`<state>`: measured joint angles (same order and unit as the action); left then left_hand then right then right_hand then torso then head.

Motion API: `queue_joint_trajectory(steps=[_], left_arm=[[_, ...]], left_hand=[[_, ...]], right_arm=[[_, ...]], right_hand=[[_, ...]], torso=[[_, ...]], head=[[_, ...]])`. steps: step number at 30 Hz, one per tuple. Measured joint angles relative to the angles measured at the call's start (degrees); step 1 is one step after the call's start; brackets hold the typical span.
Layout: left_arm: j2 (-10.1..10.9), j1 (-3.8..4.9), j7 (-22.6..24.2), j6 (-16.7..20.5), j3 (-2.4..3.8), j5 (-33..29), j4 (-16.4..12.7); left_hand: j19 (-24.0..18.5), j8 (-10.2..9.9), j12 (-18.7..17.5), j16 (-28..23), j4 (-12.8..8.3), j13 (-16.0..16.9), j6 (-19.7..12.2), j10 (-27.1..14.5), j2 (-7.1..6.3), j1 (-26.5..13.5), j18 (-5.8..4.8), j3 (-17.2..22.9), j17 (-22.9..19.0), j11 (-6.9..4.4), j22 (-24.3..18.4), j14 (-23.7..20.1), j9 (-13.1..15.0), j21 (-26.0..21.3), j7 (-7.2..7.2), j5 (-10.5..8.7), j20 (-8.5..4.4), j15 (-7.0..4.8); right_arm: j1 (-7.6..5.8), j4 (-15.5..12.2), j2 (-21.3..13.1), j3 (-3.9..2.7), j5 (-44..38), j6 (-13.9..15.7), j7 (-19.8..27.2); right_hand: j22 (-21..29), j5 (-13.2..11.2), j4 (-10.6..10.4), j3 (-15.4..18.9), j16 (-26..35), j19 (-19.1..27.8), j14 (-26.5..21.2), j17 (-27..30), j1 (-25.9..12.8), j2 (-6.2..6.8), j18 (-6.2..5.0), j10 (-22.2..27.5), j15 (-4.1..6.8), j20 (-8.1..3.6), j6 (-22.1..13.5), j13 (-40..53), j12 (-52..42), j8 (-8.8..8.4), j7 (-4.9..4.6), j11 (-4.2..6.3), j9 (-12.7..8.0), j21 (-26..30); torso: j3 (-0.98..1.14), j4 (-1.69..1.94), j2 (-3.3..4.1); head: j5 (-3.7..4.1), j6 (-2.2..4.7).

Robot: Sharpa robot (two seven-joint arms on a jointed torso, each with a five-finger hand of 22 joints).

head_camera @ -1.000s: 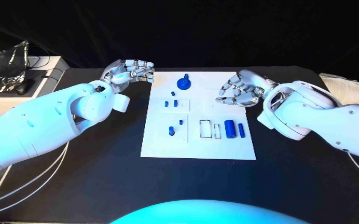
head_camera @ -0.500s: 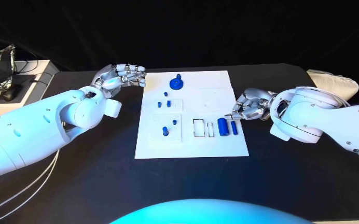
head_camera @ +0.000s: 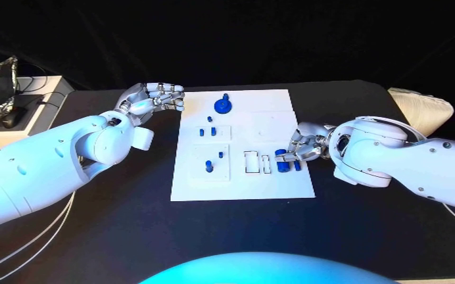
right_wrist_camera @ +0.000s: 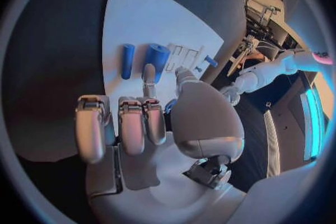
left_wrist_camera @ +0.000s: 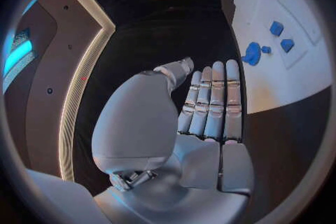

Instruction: Assemble the parts on the task board

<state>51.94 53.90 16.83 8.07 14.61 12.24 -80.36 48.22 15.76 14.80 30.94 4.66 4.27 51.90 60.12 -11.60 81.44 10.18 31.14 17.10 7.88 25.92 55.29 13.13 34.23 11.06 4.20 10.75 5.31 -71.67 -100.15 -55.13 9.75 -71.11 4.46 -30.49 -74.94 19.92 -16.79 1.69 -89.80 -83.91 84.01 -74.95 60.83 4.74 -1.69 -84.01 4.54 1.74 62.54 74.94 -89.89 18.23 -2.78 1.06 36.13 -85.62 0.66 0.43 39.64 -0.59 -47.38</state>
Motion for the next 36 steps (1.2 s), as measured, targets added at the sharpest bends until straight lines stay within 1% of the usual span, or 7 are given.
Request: queue_joint_trajectory(steps=[2, 16, 25, 28, 30, 33, 36], left_arm=[[0.08, -0.04, 0.11, 0.0, 0.0, -0.04, 0.02], [0.39, -0.09, 0.54, -0.02, -0.01, -0.26, -0.12], [0.43, -0.1, 0.57, -0.07, 0.0, -0.33, -0.17], [0.51, -0.1, 0.57, -0.08, 0.0, -0.34, -0.17], [0.56, -0.1, 0.56, -0.09, 0.0, -0.35, -0.17], [0.57, -0.1, 0.54, -0.1, 0.0, -0.36, -0.17], [0.56, -0.1, 0.51, -0.12, 0.0, -0.37, -0.18]], left_hand=[[0.0, 0.0, 0.0, 0.0, 0.0, 0.0, 0.0, 0.0, 0.13, 0.13, 0.0, 0.0, 0.0, 0.0, 0.0, 0.0, 0.0, 0.0, 0.0, 0.0, 0.0, 0.0], [0.0, 0.0, 0.0, 0.0, 0.16, -0.01, 0.0, 0.0, 0.21, 0.21, 0.0, -0.16, 0.12, 0.0, -0.05, 0.0, -0.05, -0.24, 0.0, 0.0, 0.0, 0.0], [0.0, 0.0, 0.0, -0.22, 0.16, -0.01, 0.0, 0.0, 0.21, 0.21, 0.0, -0.16, 0.23, 0.0, -0.12, 0.0, -0.12, -0.24, 0.0, 0.0, 0.0, 0.0], [0.0, 0.0, 0.0, -0.22, 0.16, -0.01, 0.0, 0.0, 0.21, 0.21, 0.0, -0.16, 0.26, 0.0, -0.12, 0.0, -0.12, -0.24, 0.0, 0.0, 0.0, 0.0], [0.0, 0.0, 0.0, -0.22, 0.16, -0.01, 0.0, 0.0, 0.21, 0.21, 0.0, -0.16, 0.26, 0.0, -0.12, 0.0, -0.12, -0.24, 0.0, 0.0, 0.0, 0.0], [0.0, 0.0, 0.0, -0.22, 0.16, -0.01, 0.0, 0.0, 0.21, 0.21, 0.0, -0.16, 0.26, 0.0, -0.18, 0.0, -0.11, -0.24, 0.0, 0.0, 0.0, 0.0], [0.0, 0.0, 0.0, -0.22, 0.16, -0.01, 0.0, -0.01, 0.21, 0.21, 0.0, -0.16, 0.25, 0.0, -0.18, 0.0, -0.11, -0.24, 0.0, 0.0, 0.0, 0.0]], right_arm=[[0.32, 0.23, 0.26, 0.03, -1.17, -0.34, -0.15], [1.92, 1.48, 2.03, 0.01, -8.63, -2.72, -0.83], [3.0, 2.39, 3.5, -0.1, -10.82, -2.67, -0.92], [3.12, 2.43, 3.55, -0.14, -11.14, -2.36, -0.91], [3.15, 2.43, 3.58, -0.17, -11.22, -1.97, -0.84], [3.19, 2.33, 3.59, -0.17, -11.2, -1.17, -0.77], [3.27, 2.02, 3.38, -0.12, -10.98, -0.21, -0.77]], right_hand=[[0.0, -0.14, -0.14, 0.34, 0.0, 0.0, 0.0, 0.0, -0.46, -0.46, 0.0, 0.0, 0.0, 0.0, 0.23, 0.0, 0.0, 0.29, 0.23, 0.0, 0.36, 0.0], [0.01, -2.75, -0.2, 2.28, 0.0, 0.01, -0.2, 0.01, -1.58, -0.37, -0.01, 0.02, 0.19, -0.4, 0.24, -0.01, 0.0, 1.75, 0.24, 0.41, 2.23, -0.27], [0.02, -2.36, -0.13, 2.66, 0.01, 0.01, 0.01, 0.02, -1.31, 0.32, -0.01, 0.02, 0.4, -0.4, 0.16, -0.02, 0.0, 2.55, 0.22, 0.41, 3.23, 0.19], [0.02, 0.61, -0.14, 2.67, 0.01, 0.01, 0.01, 0.02, 0.32, 0.24, -0.01, 0.02, 0.4, -0.4, -0.53, -0.02, 0.0, 2.55, 0.19, 0.41, 3.6, 0.19], [0.02, 6.97, -0.05, 2.36, 0.04, 0.01, 0.01, 0.02, 2.33, 0.22, -0.01, 0.02, 0.39, -0.4, -1.04, -0.02, 0.0, 2.47, -0.17, 0.41, 3.69, 0.19], [0.03, 12.23, -0.41, 0.25, 0.04, 0.01, 0.01, 0.02, 4.35, 1.0, -0.01, 0.03, 0.38, -0.4, -1.39, -0.02, 0.0, 2.03, -0.51, 0.39, 3.71, 0.19], [0.03, 15.05, -1.7, -1.05, 0.04, 0.01, 0.01, 0.02, 5.13, 1.77, -0.01, 0.02, 0.38, -0.4, -1.13, -0.02, 0.0, 1.46, -0.25, 0.36, 3.55, -0.27]], torso=[[-0.03, 0.02, 0.02], [0.1, -0.08, 0.04], [0.18, -0.07, 0.07], [0.14, -0.05, 0.06], [0.11, -0.07, 0.04], [0.1, -0.1, 0.04], [0.1, -0.1, 0.03]], head=[[-0.18, -0.19], [-0.46, -0.71], [-0.66, -0.95], [-0.76, -1.05], [-0.89, -1.13], [-0.98, -1.22], [-0.96, -1.23]])
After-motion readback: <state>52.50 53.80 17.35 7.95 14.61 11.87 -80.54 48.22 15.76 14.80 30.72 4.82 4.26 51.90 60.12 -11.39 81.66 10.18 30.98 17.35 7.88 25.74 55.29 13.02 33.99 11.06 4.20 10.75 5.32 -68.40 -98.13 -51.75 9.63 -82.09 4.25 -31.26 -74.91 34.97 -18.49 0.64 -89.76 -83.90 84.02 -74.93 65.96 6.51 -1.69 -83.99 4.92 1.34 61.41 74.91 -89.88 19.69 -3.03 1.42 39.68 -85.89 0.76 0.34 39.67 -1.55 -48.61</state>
